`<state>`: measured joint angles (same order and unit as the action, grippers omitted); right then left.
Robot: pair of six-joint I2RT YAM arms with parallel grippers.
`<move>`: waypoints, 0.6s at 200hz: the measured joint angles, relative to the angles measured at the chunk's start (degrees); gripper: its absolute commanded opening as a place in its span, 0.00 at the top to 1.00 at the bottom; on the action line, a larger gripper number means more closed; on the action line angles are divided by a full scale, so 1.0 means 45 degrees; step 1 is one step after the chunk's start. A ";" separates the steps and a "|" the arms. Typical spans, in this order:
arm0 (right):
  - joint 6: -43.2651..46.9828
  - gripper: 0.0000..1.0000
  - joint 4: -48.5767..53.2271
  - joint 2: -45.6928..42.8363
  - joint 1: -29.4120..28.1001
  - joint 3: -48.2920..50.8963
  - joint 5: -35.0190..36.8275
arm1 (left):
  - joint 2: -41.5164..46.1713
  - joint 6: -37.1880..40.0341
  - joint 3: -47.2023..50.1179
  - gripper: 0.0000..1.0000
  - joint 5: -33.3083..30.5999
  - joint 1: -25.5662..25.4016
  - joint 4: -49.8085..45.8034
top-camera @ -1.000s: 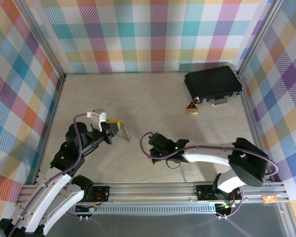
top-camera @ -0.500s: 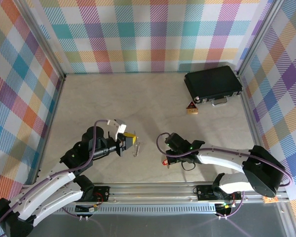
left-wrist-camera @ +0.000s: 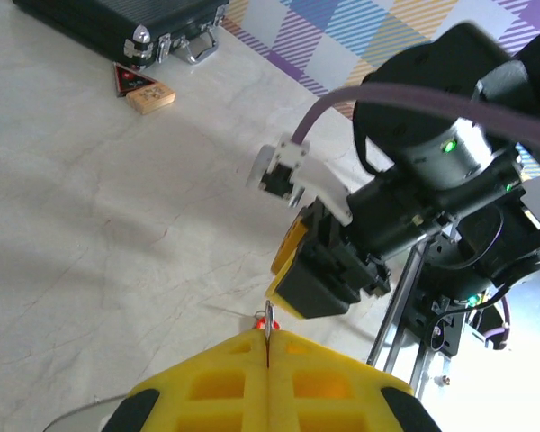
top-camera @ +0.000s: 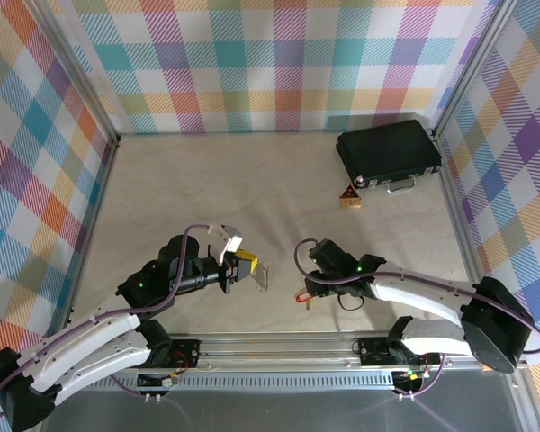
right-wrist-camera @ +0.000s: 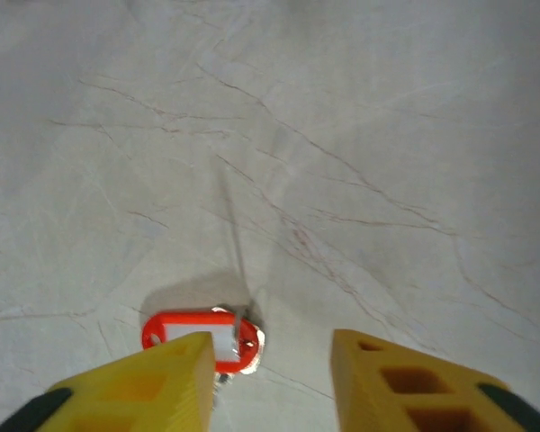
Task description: Put the keys on the keyring
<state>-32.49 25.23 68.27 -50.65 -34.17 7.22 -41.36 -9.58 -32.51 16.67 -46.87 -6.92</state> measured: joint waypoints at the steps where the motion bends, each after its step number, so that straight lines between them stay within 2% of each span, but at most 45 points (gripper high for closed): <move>1: 0.0005 0.57 0.0019 -0.0010 0.0015 0.0000 0.0005 | 0.0005 0.0000 0.0010 1.00 0.0000 0.0000 0.0000; 37: 0.0447 0.56 0.1180 0.0510 0.0476 -0.0860 -0.0306 | 0.0316 -0.0005 0.0253 1.00 0.0000 0.0000 0.0005; 120: 0.1481 0.72 0.2288 0.3638 0.0505 -0.2992 -0.1350 | 0.0573 -0.0010 0.0947 1.00 0.0015 -0.0073 0.0437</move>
<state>-25.82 35.53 84.64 -48.38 -47.64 1.15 -38.79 -9.63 -28.25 16.73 -47.20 -4.95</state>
